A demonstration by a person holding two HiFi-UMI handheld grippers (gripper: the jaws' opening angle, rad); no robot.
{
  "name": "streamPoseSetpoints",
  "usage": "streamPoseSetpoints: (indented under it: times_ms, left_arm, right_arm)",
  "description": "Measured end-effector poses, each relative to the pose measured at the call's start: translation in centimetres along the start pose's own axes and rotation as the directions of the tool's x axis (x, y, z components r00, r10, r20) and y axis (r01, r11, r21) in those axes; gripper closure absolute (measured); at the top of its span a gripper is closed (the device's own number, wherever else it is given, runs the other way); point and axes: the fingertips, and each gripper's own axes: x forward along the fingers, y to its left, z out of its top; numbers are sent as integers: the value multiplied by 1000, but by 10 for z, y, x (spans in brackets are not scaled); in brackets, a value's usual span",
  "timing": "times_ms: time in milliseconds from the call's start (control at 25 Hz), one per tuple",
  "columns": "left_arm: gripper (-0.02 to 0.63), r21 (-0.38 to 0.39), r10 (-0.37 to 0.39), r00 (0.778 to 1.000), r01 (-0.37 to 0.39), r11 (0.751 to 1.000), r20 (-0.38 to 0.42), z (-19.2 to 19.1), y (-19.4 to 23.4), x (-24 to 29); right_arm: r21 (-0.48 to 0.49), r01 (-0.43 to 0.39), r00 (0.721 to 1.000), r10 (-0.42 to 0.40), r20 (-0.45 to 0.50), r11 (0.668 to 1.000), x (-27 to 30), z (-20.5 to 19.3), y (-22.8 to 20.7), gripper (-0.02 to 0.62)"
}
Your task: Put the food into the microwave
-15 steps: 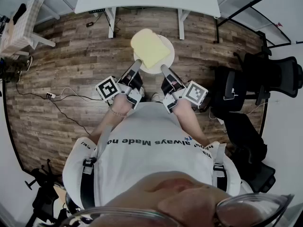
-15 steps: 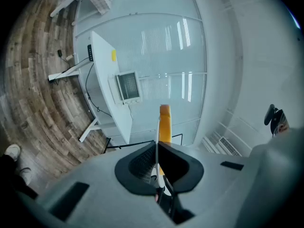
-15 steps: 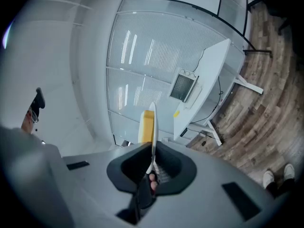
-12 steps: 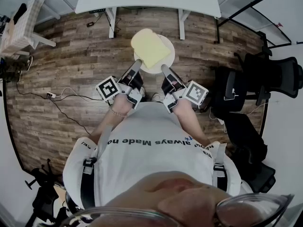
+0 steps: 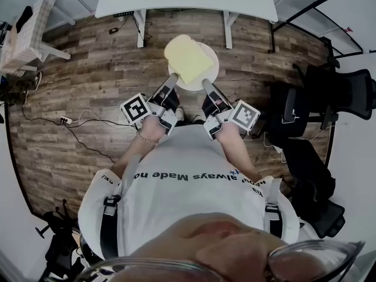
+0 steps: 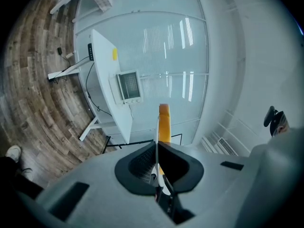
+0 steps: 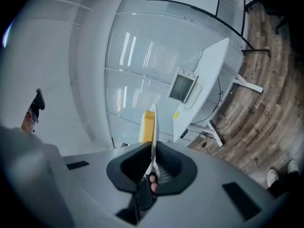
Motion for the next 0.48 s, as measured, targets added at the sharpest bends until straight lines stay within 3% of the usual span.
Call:
streamPoseSetpoints:
  times_ms: [480]
  left_arm:
    - [588, -12, 4, 1000, -4, 1000, 2, 28, 8, 2]
  right_arm:
    - [37, 3, 1000, -4, 7, 999, 29, 0, -3, 572]
